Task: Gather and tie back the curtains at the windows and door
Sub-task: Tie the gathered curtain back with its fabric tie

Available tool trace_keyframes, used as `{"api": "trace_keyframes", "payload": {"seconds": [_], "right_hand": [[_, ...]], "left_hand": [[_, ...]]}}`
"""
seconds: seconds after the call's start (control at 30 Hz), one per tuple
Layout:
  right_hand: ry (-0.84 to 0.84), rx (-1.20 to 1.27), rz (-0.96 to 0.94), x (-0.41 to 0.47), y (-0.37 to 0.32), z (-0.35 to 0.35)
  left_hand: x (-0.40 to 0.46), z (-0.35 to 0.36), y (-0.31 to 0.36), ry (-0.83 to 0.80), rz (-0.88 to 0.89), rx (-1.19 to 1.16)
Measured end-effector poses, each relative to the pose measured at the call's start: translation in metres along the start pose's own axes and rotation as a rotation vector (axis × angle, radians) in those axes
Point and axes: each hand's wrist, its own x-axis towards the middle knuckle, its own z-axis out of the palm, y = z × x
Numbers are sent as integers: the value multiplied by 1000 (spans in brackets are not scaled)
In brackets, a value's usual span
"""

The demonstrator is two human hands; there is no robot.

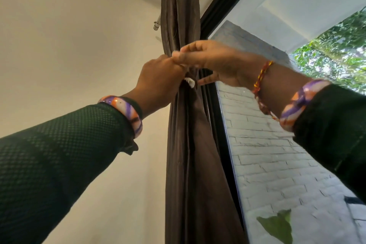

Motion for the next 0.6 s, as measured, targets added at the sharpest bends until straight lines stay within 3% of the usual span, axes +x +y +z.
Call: {"api": "trace_keyframes", "payload": {"seconds": [0.1, 0.27, 0.4, 0.6], "right_hand": [[3, -80, -72, -10, 17, 6], [187, -125, -256, -2, 30, 5], [263, -247, -252, 10, 29, 5], [283, -268, -212, 21, 27, 5]], "left_hand": [[3, 6, -5, -28, -291, -438], [11, 6, -5, -70, -386, -694], [15, 3, 0, -102, -376, -603], [15, 2, 8, -111, -328, -109]]}}
